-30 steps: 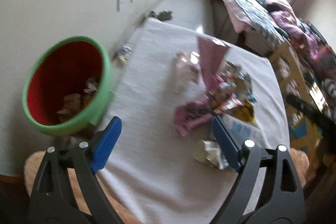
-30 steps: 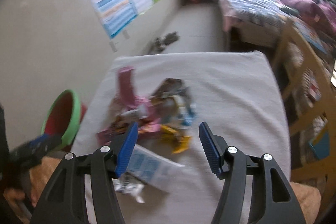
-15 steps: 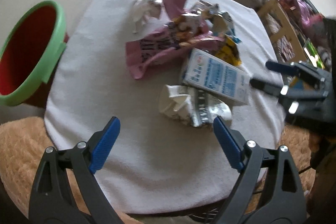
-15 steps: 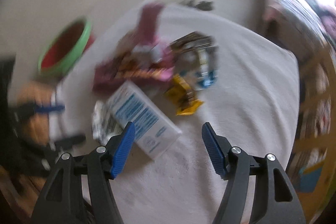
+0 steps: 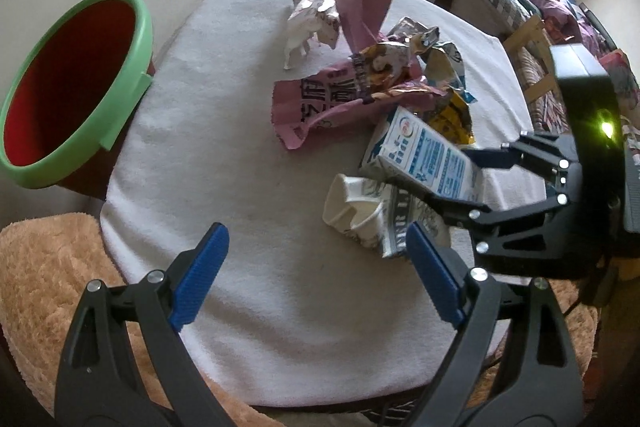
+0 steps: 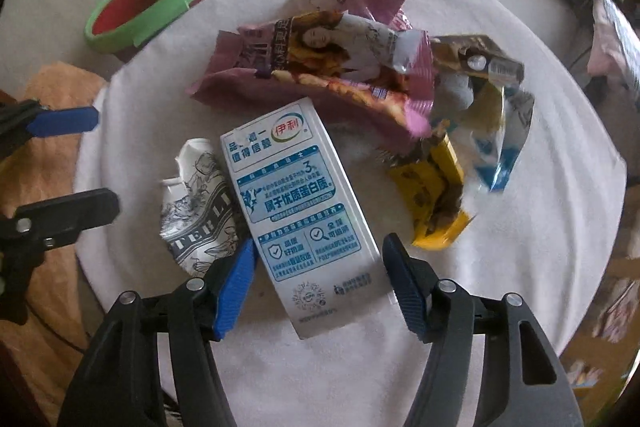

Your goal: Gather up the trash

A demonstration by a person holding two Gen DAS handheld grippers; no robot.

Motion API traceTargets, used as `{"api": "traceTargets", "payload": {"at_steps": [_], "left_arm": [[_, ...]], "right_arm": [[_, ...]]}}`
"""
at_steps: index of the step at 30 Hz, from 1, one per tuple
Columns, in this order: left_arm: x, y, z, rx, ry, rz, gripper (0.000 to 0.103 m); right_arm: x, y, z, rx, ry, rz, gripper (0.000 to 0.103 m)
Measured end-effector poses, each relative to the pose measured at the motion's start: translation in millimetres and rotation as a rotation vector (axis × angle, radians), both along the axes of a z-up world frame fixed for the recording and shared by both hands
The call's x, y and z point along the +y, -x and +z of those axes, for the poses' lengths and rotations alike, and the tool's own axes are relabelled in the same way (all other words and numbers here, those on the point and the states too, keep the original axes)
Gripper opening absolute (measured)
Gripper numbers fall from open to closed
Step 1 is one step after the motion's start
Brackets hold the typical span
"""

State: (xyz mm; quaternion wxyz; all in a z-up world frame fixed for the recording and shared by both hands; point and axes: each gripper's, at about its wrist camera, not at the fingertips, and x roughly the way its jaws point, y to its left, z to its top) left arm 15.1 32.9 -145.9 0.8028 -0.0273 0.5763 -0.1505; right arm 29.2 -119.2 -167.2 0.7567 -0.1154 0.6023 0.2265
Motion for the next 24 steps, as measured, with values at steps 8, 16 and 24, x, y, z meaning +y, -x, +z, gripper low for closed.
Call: {"api": "traceTargets", "payload": {"at_steps": [8, 16, 24], "left_arm": [[-10.7, -5.7, -4.1, 0.039, 0.025, -0.007, 0.089], [-41.8, -17.9, -16.9, 0.081, 0.026, 0.018, 0.092], [-67.6, -12.0, -50.3, 0.161, -0.029, -0.048, 0.092]], "right_arm": [[-56.0, 46.4, 17.9, -0.031, -0.036, -0.297, 0.057], [-95.2, 47.2, 20.6, -0.045, -0.016, -0.501, 0.056], [-95.9, 50.9, 5.2, -0.001, -0.018, -0.512, 0.057]]}}
